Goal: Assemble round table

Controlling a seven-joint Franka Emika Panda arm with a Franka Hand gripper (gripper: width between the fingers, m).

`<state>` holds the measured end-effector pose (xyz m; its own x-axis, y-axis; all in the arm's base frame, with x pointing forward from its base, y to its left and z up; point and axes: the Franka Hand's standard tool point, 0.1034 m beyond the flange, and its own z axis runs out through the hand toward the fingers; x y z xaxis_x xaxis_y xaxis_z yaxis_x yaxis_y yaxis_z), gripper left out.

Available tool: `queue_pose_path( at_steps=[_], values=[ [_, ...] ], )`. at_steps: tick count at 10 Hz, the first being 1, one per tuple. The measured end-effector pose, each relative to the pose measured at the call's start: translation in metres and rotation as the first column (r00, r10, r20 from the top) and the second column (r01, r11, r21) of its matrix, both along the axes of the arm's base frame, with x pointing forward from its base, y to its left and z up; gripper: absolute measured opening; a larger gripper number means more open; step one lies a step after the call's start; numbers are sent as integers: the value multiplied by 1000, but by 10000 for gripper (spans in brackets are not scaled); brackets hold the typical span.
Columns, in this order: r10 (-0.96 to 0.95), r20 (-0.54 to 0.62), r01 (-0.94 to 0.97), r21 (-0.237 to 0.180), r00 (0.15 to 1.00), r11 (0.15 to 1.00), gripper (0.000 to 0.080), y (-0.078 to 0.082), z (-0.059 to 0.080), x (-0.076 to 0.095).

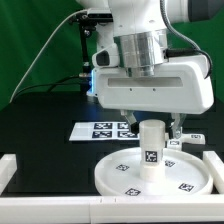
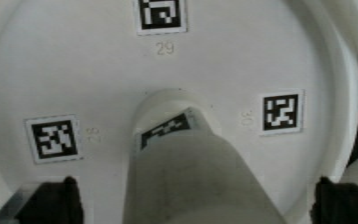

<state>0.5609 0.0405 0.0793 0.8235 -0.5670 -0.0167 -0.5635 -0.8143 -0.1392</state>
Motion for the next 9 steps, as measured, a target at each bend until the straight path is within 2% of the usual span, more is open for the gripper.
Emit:
queue_pose_path(
  at_steps=[1,3,5,6,8,9],
  values=[
    [177,26,-177,-33,984,984,649,1,1,2],
    [466,41,-463,-75,884,883,649,1,0,2],
    [542,43,-537,-87,840,839,649,-1,0,2],
    [612,40,-606,-101,790,789,649,-2,0,2],
    [746,7,-738,-137,666,661,649,1,0,2],
    [817,-8,-806,-172,576,566,649,4,1,4]
  ],
)
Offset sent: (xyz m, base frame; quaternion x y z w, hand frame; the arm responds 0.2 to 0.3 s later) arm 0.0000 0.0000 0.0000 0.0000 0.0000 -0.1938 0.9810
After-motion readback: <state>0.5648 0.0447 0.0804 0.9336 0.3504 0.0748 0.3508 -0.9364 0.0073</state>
